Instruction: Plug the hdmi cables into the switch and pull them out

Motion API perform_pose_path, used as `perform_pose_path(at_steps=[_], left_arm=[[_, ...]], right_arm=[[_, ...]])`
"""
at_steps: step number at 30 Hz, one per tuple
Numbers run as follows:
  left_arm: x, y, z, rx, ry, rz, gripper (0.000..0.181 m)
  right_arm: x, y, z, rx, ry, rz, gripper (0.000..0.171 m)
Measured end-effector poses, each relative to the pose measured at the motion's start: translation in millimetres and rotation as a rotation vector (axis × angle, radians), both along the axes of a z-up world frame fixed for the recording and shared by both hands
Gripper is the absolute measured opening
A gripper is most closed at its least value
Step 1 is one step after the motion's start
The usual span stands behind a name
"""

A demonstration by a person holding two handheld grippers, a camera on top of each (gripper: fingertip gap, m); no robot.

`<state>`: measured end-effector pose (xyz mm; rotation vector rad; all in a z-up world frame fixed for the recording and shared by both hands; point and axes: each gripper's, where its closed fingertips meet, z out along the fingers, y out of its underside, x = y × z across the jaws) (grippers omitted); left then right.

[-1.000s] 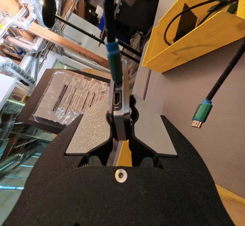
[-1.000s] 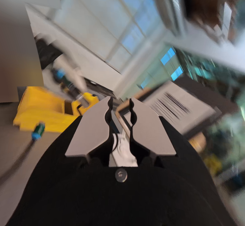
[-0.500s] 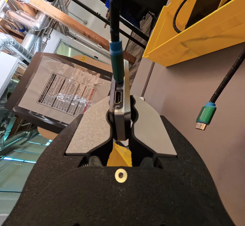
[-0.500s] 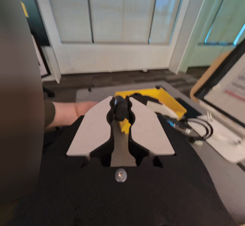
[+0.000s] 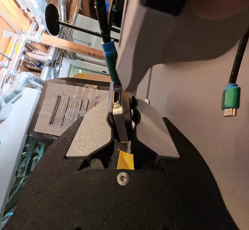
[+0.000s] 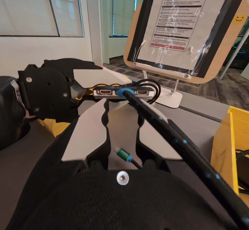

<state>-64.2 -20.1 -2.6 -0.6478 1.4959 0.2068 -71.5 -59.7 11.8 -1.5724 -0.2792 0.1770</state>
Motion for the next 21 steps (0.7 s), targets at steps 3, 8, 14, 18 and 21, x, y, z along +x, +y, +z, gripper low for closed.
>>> perform_pose_path(at_steps=[3, 8, 14, 18, 21], left_arm=[[-1.4, 0.5, -3.1, 0.057, 0.046, 0.011, 0.025], [-0.7, -4.0, -2.7, 0.111, 0.065, 0.010, 0.025], [1.5, -0.3, -3.2, 0.099, 0.045, 0.066, 0.025], [2.8, -4.3, 1.0, 0.018, 0.022, 0.057, 0.023], [2.2, -4.9, 5.8, 0.029, 0.018, 0.085, 0.025]], right_arm=[[2.0, 0.2, 6.6, 0.066, 0.024, -0.017, 0.035], [1.8, -0.2, 6.8, 0.101, 0.004, -0.021, 0.022], [5.4, 2.0, 2.9, 0.046, 0.074, -0.001, 0.021], [5.6, -3.3, 8.1, 0.085, 0.059, -0.022, 0.021], [5.3, -5.5, 12.0, 0.103, 0.063, -0.034, 0.021]])
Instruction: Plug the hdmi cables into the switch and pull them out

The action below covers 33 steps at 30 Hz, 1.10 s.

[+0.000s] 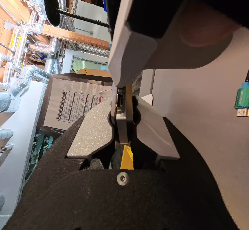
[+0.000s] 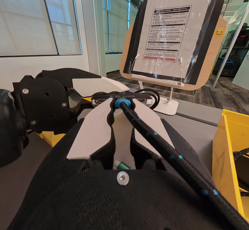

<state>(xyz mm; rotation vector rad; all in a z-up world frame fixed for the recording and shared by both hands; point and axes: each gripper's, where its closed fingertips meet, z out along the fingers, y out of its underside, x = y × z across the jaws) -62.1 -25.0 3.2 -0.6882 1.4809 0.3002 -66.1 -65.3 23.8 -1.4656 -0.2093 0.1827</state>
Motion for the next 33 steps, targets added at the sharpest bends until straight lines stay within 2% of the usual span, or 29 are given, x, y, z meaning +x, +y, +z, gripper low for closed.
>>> perform_pose_path(at_steps=[8, 14, 15, 17, 19, 21, 23, 27, 31, 33], left_arm=[[1.4, -6.2, 3.2, -0.021, -0.008, -0.023, 0.023], [2.6, -11.2, 5.8, -0.018, -0.017, -0.029, 0.025], [0.4, -6.3, 6.6, -0.013, -0.014, 0.000, 0.025], [-21.0, 41.6, -7.9, -0.055, 0.072, 0.222, 0.023], [-26.6, 46.0, -11.7, -0.093, 0.063, 0.118, 0.023], [-25.6, 34.5, 5.9, -0.036, 0.004, 0.059, 0.023], [-17.9, 17.7, 14.5, -0.103, -0.052, -0.009, 0.023], [-12.0, 2.4, 15.0, -0.113, -0.058, -0.070, 0.027], [-10.1, 2.2, 6.3, -0.130, -0.013, -0.061, 0.029], [-9.5, 1.2, 5.3, -0.122, 0.008, -0.059, 0.029]], right_arm=[[-0.7, -7.2, 3.4, 0.021, -0.116, -0.081, 0.022], [-0.2, -11.9, 5.6, 0.026, -0.106, -0.071, 0.021], [-0.7, -14.0, 8.2, 0.040, -0.084, -0.047, 0.021], [4.5, -33.7, 32.3, 0.149, 0.040, 0.022, 0.022], [22.7, -44.2, 43.5, 0.169, 0.081, -0.001, 0.021], [35.2, -41.7, 34.6, 0.110, 0.025, -0.023, 0.022], [47.4, -36.6, 24.0, 0.070, -0.035, -0.060, 0.022], [46.8, -33.2, 23.5, -0.001, 0.022, 0.082, 0.022], [56.1, -37.8, 55.2, -0.050, 0.124, 0.255, 0.022], [69.1, -39.3, 79.3, -0.075, 0.120, 0.279, 0.022]])
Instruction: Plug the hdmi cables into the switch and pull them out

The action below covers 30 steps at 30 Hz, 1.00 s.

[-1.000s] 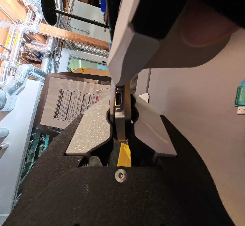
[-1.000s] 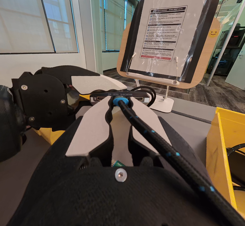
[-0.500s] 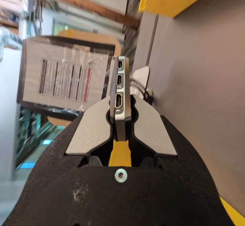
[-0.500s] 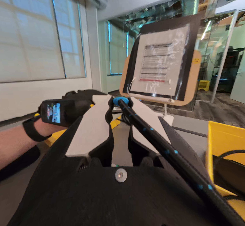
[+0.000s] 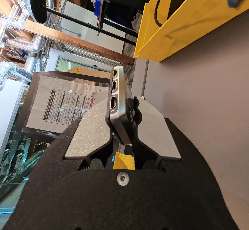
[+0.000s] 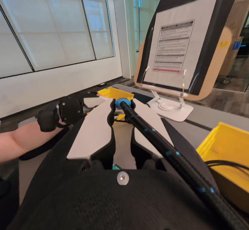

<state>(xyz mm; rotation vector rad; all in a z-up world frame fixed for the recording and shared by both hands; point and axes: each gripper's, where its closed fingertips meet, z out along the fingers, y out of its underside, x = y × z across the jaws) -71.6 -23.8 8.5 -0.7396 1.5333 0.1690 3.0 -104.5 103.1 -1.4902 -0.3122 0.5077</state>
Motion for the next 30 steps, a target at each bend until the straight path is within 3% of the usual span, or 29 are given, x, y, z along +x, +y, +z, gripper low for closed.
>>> perform_pose_path(at_steps=[3, 7, 11, 16, 19, 23, 27, 30], left_arm=[[-0.6, -2.4, 3.1, 0.016, -0.002, 0.000, 0.028], [-2.8, -1.8, 6.2, 0.027, 0.005, 0.011, 0.029], [-5.7, -4.5, 13.2, 0.024, -0.012, 0.003, 0.029], [-7.6, -12.9, 23.6, -0.008, -0.040, -0.023, 0.029], [-8.4, -19.4, 27.5, -0.044, -0.054, -0.054, 0.029], [-10.3, -22.6, 32.8, -0.106, -0.077, -0.083, 0.029], [-11.7, -27.7, 37.9, -0.183, -0.099, -0.134, 0.029], [-12.9, -33.4, 41.6, -0.231, -0.106, -0.172, 0.029]], right_arm=[[26.9, 4.5, 27.3, -0.024, -0.111, -0.046, 0.022], [76.8, 23.6, 17.7, -0.147, -0.177, -0.156, 0.021], [102.5, 32.3, -56.2, -0.453, -0.119, -0.084, 0.022], [130.5, 34.1, -173.7, -0.898, -0.106, -0.035, 0.022], [134.3, 31.8, -210.8, -1.048, -0.133, -0.003, 0.022], [129.5, 23.1, -201.7, -1.088, -0.167, 0.018, 0.029], [140.5, -3.6, -172.9, -1.097, -0.347, -0.075, 0.036], [112.4, -8.6, -131.9, -0.916, -0.440, -0.020, 0.036]])
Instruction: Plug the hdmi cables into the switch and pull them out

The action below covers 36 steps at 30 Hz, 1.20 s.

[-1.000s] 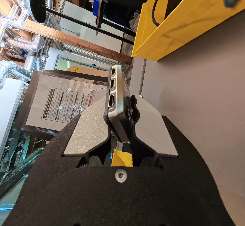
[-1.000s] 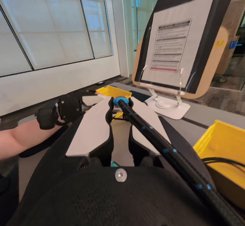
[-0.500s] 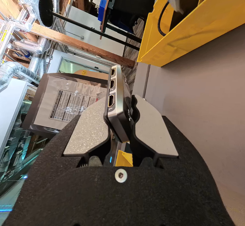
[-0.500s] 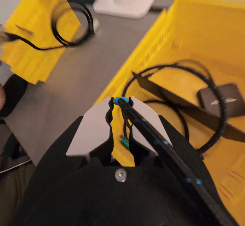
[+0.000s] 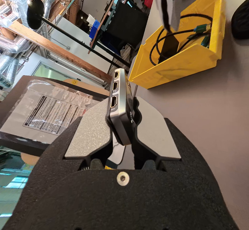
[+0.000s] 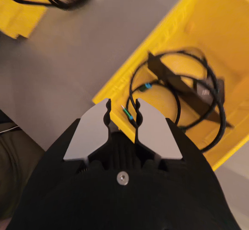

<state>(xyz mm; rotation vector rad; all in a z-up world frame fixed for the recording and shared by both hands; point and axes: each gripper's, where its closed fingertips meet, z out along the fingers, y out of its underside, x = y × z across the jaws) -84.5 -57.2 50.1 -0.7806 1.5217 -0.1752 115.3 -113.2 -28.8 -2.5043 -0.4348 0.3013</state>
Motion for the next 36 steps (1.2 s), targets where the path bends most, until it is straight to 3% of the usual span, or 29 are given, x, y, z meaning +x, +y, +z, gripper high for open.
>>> perform_pose_path(at_steps=[5, 7, 9, 14, 23, 31, 32, 33, 36], left_arm=[[-2.4, -12.5, 7.2, -0.073, -0.014, -0.067, 0.027], [-3.0, -16.9, 9.2, -0.103, -0.018, -0.090, 0.027], [-3.6, -20.4, 10.7, -0.128, -0.021, -0.110, 0.028], [-5.4, -25.5, 15.0, -0.196, -0.040, -0.154, 0.027], [-4.9, -31.6, 16.5, -0.427, -0.059, -0.252, 0.025], [3.2, -26.3, 7.8, -0.648, -0.072, -0.280, 0.023], [4.4, -24.5, 6.2, -0.672, -0.078, -0.278, 0.023], [5.1, -20.3, 3.9, -0.700, -0.085, -0.267, 0.023], [5.3, -14.0, 1.2, -0.891, -0.118, -0.318, 0.024]], right_arm=[[-94.2, 33.5, 100.0, 0.755, -0.253, 0.324, 0.049], [-138.3, 30.9, 120.7, 0.981, -0.374, 0.475, 0.058], [-175.9, 27.3, 128.2, 1.072, -0.389, 0.606, 0.058], [-214.4, 27.7, 132.3, 0.978, -0.135, 0.787, 0.060], [-201.6, 34.0, 137.1, 0.808, 0.404, 0.909, 0.044], [-199.5, 47.0, 106.8, 0.671, 0.492, 0.911, 0.044], [-201.6, 47.2, 102.6, 0.644, 0.497, 0.926, 0.041], [-203.3, 43.4, 98.3, 0.609, 0.498, 0.971, 0.020], [-202.0, 53.9, 93.4, 0.562, 0.472, 0.932, 0.020]])
